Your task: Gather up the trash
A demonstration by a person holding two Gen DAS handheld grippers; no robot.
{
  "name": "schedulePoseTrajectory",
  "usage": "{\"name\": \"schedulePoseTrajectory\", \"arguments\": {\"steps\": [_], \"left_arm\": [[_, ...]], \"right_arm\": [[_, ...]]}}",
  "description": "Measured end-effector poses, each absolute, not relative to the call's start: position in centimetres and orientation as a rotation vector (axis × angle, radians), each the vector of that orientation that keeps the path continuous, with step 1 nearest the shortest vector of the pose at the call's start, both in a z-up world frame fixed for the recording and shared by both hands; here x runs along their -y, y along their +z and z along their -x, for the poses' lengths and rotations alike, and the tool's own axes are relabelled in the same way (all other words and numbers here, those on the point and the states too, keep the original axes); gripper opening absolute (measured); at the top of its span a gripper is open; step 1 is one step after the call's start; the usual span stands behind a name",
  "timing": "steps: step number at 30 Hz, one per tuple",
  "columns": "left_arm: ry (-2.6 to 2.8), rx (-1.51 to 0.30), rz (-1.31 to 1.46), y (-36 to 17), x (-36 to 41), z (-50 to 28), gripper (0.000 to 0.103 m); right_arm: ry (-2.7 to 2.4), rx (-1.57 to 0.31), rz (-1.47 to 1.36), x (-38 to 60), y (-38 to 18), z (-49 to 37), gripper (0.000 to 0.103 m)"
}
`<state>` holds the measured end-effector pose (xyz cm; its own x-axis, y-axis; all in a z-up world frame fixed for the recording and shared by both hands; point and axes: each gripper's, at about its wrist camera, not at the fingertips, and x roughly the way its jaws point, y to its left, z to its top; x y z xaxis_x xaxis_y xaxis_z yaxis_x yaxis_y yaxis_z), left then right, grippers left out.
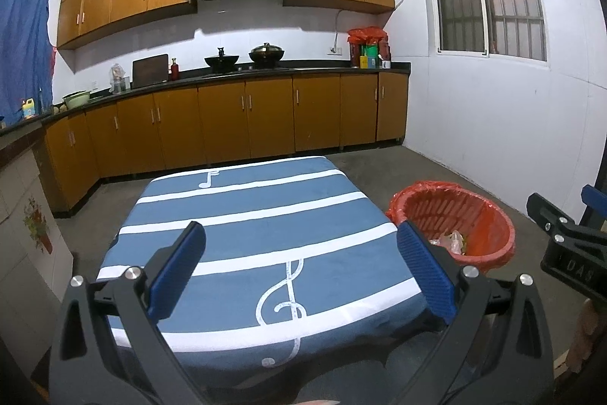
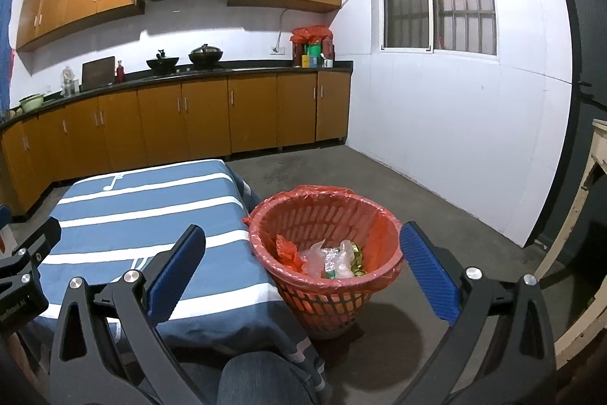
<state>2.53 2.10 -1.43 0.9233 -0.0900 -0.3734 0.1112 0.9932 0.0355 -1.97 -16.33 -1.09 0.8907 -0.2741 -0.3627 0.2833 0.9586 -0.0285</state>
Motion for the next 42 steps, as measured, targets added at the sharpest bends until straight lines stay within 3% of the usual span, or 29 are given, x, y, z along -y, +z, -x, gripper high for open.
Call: {"name": "schedulePoseTrajectory", "arguments": {"steps": [42], "left_arm": [[-0.056, -0.396, -0.015, -1.7, -1.7, -1.1, 0.099]], "right_arm": [[-0.346, -0.378, -0.014, 16.3, -1.6, 3.0, 0.101]]}}
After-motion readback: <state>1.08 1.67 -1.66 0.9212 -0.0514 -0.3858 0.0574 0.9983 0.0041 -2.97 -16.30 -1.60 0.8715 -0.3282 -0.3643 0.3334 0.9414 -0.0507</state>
